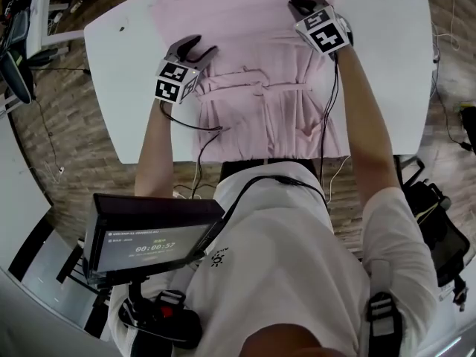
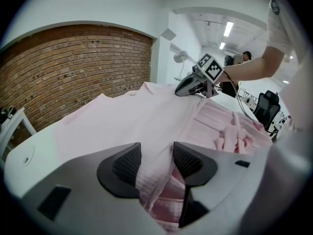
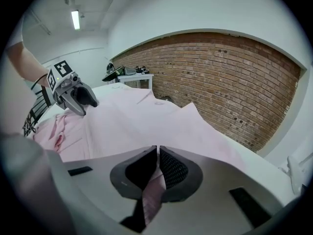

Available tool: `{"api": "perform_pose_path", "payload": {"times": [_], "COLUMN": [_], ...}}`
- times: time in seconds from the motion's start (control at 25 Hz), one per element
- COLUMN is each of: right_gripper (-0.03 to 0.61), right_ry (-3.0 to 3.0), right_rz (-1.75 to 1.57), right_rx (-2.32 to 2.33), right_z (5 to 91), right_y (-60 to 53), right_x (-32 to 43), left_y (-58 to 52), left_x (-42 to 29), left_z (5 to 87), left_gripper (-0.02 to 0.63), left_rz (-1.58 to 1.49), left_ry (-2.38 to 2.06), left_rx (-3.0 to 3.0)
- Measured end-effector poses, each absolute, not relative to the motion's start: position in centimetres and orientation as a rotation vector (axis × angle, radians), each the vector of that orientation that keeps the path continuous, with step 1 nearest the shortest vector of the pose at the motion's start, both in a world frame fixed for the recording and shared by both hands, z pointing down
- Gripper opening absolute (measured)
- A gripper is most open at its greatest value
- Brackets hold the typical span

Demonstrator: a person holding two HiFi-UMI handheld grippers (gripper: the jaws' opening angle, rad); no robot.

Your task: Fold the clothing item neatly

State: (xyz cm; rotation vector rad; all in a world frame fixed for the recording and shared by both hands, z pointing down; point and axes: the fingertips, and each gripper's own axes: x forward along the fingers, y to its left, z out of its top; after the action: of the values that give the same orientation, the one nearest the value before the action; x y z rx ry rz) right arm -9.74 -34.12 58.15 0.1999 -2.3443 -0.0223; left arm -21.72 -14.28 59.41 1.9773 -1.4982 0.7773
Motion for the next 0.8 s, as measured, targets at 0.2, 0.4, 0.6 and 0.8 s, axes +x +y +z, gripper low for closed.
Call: {"api": "perform_pose_path", "payload": {"times": [0.2,0.4,0.6,0.8], "right_gripper": [0.021,0.021,0.021,0.021], "right_ry": [-2.337,-2.334,-2.33,-2.345], "right_rz": [0.008,-0.005,0.009,0.031], "right_rx": [0.179,0.195,0.194,0.221], "right_z": [59.0,58.8,58.9,57.6], "right_y": [-34.1,-34.3,-34.2,-34.7], "right_x": [-9.1,-9.8,-9.2,-8.5], "left_y": [-14.4,-14.9,-15.8,-18.2], "left_x": [-21.1,-22.0,-21.1,-21.9], "left_z": [60.0,58.7,56.1,53.9], "left_gripper": [0.207,0.208,0.207,0.017], "left_rz": [0.77,0.708,0.628,0.605], "left_ry": [-1.503,-1.513,-1.495,-1.565], "left_rx": [1.96,1.957,2.012,2.055]}}
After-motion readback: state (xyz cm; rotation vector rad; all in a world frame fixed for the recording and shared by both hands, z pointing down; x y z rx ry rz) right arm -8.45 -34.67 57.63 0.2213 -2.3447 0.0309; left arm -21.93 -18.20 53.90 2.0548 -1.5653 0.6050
